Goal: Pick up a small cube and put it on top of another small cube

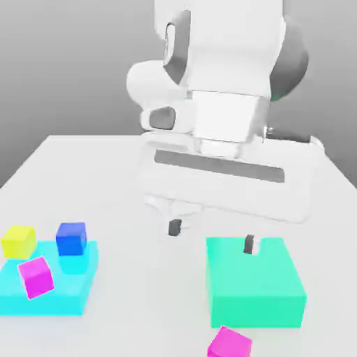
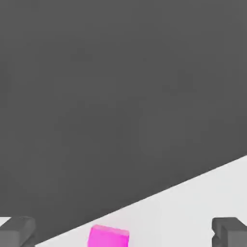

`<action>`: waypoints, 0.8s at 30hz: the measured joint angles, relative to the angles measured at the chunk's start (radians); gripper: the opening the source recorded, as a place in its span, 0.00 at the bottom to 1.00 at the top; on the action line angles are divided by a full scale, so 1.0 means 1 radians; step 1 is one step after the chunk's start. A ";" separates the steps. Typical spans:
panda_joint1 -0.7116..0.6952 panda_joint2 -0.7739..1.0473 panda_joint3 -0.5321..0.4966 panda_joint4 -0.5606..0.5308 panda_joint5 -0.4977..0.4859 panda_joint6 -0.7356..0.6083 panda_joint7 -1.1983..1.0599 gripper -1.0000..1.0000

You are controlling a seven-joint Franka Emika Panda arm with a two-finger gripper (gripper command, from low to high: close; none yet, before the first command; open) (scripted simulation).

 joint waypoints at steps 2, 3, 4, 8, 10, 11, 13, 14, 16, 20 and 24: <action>0.011 0.070 -0.002 -0.003 -0.002 0.024 0.047 0.50; 0.017 0.104 -0.004 -0.005 0.000 0.036 0.068 0.50; 0.022 0.139 -0.004 -0.007 0.004 0.048 0.087 0.50; 0.044 0.273 -0.007 -0.009 0.025 0.108 0.150 0.50; 0.062 0.346 -0.029 0.003 0.002 0.159 0.175 0.50; 0.075 0.382 -0.044 0.011 -0.011 0.187 0.187 0.50; 0.087 0.417 -0.058 0.018 -0.024 0.214 0.197 0.00; 0.087 0.417 -0.058 0.018 -0.024 0.214 0.197 0.00; 0.087 0.417 -0.058 0.018 -0.024 0.215 0.197 0.00; 0.082 0.401 -0.051 0.014 -0.016 0.203 0.192 0.00; 0.036 0.270 -0.022 -0.017 0.039 0.102 0.138 0.00</action>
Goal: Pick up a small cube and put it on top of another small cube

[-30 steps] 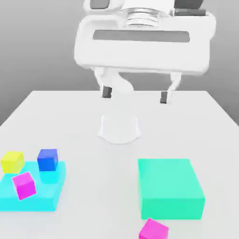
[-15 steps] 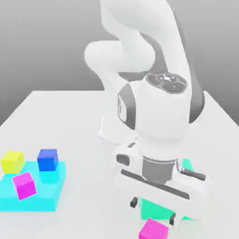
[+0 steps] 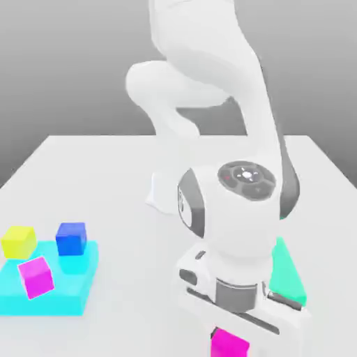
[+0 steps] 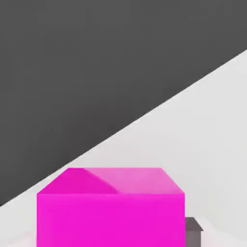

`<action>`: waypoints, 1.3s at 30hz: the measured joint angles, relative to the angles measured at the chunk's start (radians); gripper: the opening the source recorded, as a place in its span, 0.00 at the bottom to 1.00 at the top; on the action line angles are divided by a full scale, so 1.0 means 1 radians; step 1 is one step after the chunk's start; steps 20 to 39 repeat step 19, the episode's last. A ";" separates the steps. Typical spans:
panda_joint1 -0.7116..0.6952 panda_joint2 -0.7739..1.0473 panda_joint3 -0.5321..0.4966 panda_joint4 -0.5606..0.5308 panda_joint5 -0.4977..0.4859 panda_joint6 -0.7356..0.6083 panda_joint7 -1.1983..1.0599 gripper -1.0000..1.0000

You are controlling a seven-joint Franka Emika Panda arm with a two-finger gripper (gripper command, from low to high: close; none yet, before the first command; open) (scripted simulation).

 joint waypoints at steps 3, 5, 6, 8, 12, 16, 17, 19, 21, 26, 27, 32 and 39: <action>-0.088 -0.078 -0.053 -0.031 0.020 -0.050 -0.079 0.00; -0.146 -0.129 -0.093 -0.052 0.039 -0.079 -0.137 0.00; -0.176 -0.156 -0.113 -0.064 0.050 -0.094 -0.169 0.00; -0.238 -0.212 -0.160 -0.087 0.077 -0.123 -0.237 0.00; -0.527 -0.327 -0.241 -0.135 0.151 -0.180 -0.408 0.00; -0.570 -0.229 -0.145 -0.160 0.147 -0.056 -0.424 1.00; -0.570 -0.229 -0.145 -0.160 0.147 -0.056 -0.424 1.00; -0.570 -0.229 -0.145 -0.160 0.147 -0.056 -0.424 1.00; -0.570 -0.229 -0.145 -0.160 0.147 -0.056 -0.424 1.00; -0.570 -0.229 -0.145 -0.160 0.147 -0.056 -0.424 1.00; -0.570 -0.229 -0.145 -0.160 0.147 -0.056 -0.424 1.00; -0.570 -0.229 -0.145 -0.160 0.147 -0.056 -0.424 1.00; -0.570 -0.229 -0.145 -0.160 0.147 -0.056 -0.424 1.00</action>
